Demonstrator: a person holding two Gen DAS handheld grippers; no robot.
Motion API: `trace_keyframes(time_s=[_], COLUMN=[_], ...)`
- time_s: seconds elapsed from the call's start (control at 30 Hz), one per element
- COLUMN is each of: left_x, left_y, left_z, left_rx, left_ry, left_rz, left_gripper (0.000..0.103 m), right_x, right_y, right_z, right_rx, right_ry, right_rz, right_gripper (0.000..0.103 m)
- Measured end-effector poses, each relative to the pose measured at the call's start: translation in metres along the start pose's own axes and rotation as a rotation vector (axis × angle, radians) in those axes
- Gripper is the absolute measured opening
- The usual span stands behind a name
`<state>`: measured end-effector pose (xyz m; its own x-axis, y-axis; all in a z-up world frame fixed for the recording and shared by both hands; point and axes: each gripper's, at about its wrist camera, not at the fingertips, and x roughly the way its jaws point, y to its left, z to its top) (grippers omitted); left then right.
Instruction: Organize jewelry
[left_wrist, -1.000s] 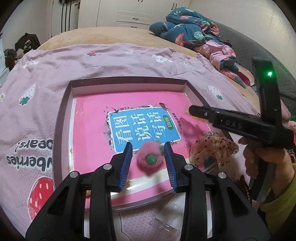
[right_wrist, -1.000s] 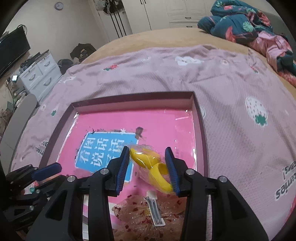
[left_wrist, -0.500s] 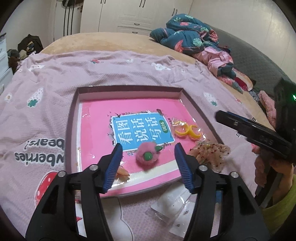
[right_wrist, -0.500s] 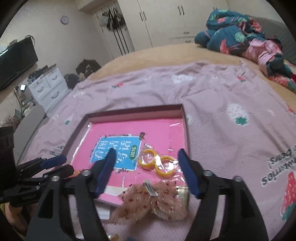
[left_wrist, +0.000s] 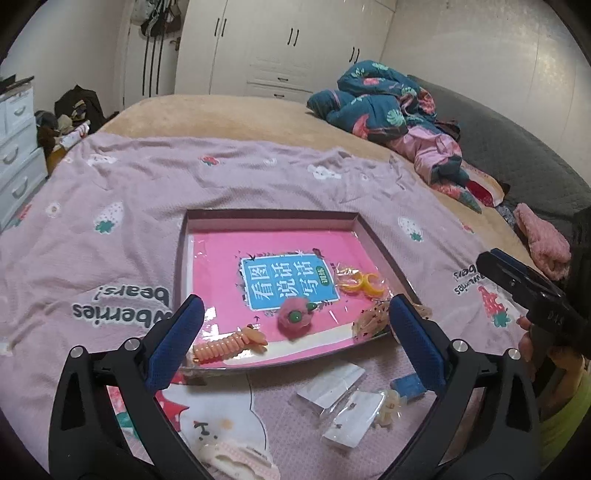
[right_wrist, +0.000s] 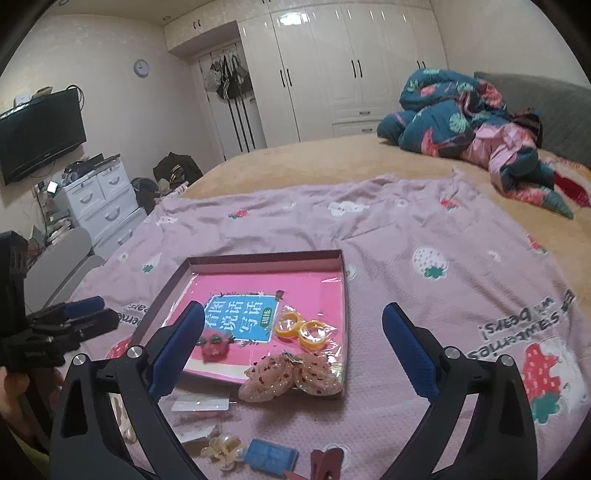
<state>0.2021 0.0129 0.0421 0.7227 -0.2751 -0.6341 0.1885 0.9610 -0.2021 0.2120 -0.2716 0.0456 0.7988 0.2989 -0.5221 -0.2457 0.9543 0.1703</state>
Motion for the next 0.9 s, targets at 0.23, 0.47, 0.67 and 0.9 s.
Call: trace_keyframes(time_s=[0.23,0.47,0.67,0.9], left_x=[-0.028,-0.053,-0.069,-0.077], left_y=[0.002,-0.001,-0.007,-0.01], left_z=[-0.001,-0.004,-0.009,-0.021], left_rx=[-0.03,-0.026,-0.017,-0.015], left_ry=[-0.056,-0.102,-0.123,-0.116], left_rz=[0.008,0.024,0.018,0.008], left_gripper=[0.094,0.094,0.094,0.094], right_x=[-0.03,-0.051,-0.067,-0.083], right_y=[0.0,0.004,0.009,0.014], right_z=[0.001,0.0,-0.002,-0.008], right_rx=[-0.013,-0.02,-0.036,-0.056], right_ry=[-0.053,-0.083,-0.096,-0.097], right_rz=[-0.012,-0.007,0.003,0.011], right_gripper=[0.097,0.097,0.097,0.098])
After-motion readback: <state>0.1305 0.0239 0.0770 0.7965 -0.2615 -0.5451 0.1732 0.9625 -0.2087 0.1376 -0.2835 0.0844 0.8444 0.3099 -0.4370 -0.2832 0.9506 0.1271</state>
